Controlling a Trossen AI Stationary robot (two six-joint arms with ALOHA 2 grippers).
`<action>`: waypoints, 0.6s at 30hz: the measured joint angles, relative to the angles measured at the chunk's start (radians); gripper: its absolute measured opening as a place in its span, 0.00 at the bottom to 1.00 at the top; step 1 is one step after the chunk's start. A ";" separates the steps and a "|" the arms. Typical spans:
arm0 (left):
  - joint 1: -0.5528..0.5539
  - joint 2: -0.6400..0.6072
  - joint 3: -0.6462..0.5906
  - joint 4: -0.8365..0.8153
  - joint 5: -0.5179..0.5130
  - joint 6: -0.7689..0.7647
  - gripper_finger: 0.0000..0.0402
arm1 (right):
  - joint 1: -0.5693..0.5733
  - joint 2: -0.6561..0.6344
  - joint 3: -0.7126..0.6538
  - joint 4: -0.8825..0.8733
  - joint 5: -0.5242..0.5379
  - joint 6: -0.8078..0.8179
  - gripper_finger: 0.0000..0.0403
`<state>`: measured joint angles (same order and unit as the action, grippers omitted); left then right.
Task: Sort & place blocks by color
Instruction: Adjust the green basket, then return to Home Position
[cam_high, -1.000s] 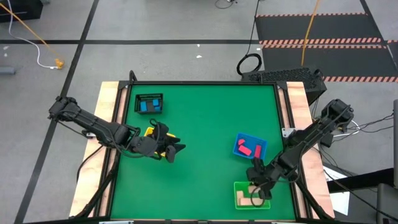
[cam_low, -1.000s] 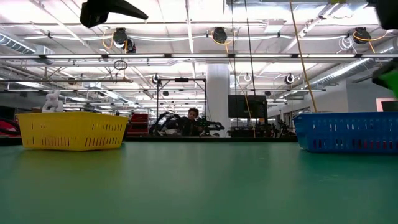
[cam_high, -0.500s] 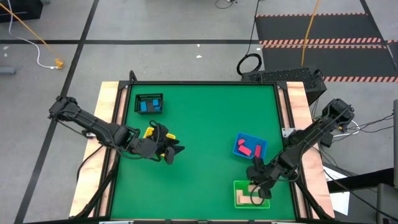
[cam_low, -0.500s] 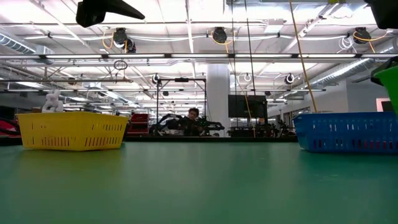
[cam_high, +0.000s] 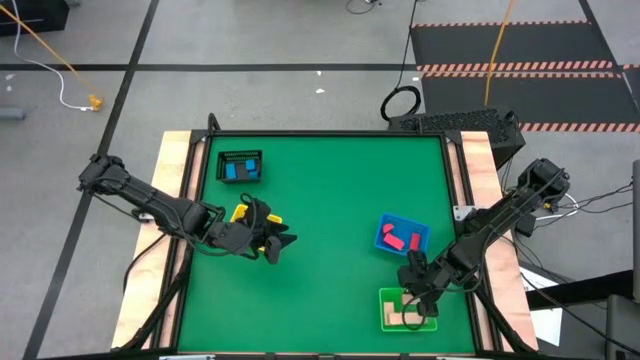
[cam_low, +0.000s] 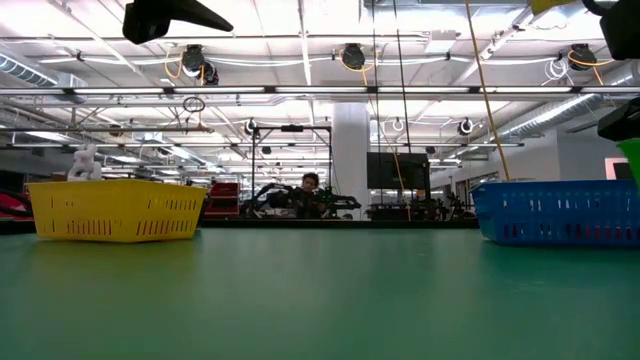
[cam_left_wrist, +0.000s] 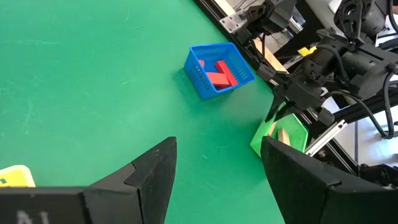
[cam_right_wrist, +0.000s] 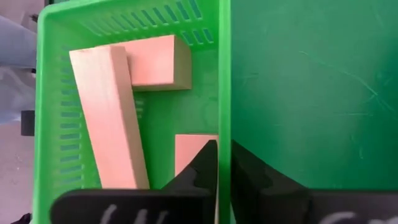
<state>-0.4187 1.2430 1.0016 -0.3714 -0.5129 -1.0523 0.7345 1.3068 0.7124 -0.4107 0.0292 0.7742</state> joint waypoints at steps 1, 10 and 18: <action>0.000 0.000 0.000 0.000 0.000 0.000 0.58 | 0.000 0.000 0.000 0.000 0.000 0.000 0.07; 0.000 0.000 0.000 0.000 0.000 -0.006 0.58 | 0.000 -0.002 0.000 -0.001 -0.025 0.000 0.33; 0.000 0.000 0.000 0.002 -0.001 -0.021 0.58 | -0.016 -0.124 0.000 -0.042 -0.137 0.020 0.41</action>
<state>-0.4187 1.2430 1.0016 -0.3698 -0.5134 -1.0733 0.7189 1.1828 0.7124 -0.4530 -0.1074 0.7944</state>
